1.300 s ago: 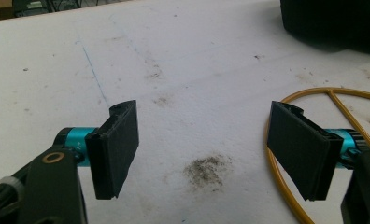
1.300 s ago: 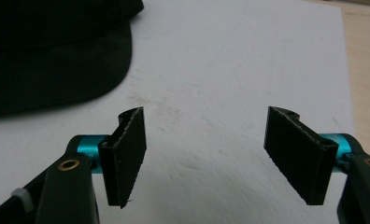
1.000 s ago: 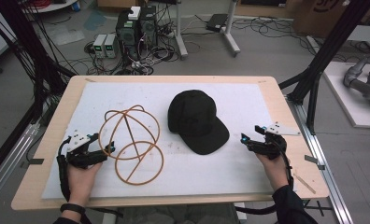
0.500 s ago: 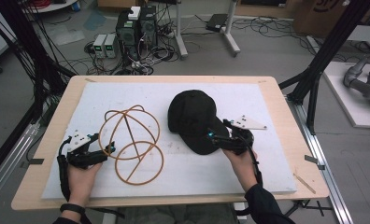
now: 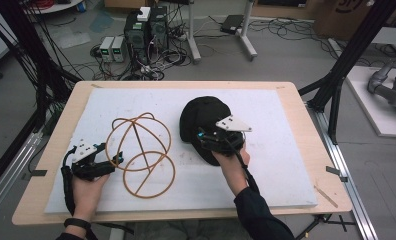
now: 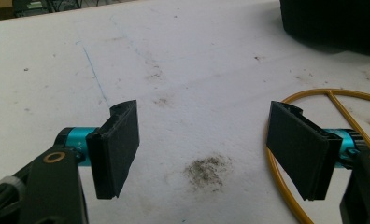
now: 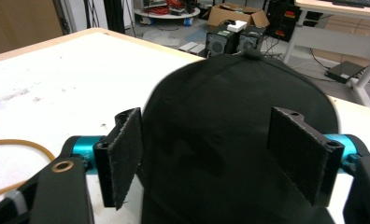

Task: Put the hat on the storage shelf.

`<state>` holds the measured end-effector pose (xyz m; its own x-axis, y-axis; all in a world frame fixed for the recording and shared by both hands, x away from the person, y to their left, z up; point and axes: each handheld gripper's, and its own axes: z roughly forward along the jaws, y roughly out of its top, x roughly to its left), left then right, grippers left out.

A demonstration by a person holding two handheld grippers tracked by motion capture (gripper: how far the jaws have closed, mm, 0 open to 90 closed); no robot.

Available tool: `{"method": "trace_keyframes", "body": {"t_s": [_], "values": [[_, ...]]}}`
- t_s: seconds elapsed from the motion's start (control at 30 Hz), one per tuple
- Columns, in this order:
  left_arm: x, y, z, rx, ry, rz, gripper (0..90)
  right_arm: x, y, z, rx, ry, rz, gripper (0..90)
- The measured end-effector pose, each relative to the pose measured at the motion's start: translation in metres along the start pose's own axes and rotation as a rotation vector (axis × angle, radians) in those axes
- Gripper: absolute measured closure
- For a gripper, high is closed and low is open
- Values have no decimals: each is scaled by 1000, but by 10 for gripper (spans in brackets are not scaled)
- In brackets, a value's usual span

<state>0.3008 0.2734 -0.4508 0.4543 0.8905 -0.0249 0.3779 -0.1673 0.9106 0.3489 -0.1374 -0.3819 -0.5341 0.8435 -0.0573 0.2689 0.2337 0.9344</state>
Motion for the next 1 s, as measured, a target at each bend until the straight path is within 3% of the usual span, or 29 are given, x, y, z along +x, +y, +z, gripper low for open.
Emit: {"method": "trace_keyframes", "body": {"t_s": [0.13,0.17,0.33,0.37,0.4,0.47,0.6,0.8,0.93,0.97,1.0], "values": [[0,0,0,0,-2,3,261,12,2,7,1,-17,-29,291],[0,0,0,1,-2,4,261,19,5,12,-3,-59,-66,308],[0,0,0,1,-3,3,261,29,10,23,-7,-127,-96,323],[0,0,0,1,-3,4,261,36,11,28,-10,-158,-135,345],[0,0,0,1,-4,5,261,36,11,28,-10,-158,-135,345],[0,0,0,-2,-5,4,261,43,11,35,0,-203,-173,375],[-1,0,0,-2,-6,12,261,45,10,43,28,-247,-186,397],[-2,0,0,-4,-9,19,260,49,6,52,64,-324,-271,480],[-2,0,-1,-9,-9,27,260,49,6,51,63,-340,-280,510],[-3,-1,-1,-13,-7,27,260,49,6,51,65,-345,-281,531],[-3,-1,-1,-14,-9,27,259,47,5,47,72,-337,-290,626]]}}
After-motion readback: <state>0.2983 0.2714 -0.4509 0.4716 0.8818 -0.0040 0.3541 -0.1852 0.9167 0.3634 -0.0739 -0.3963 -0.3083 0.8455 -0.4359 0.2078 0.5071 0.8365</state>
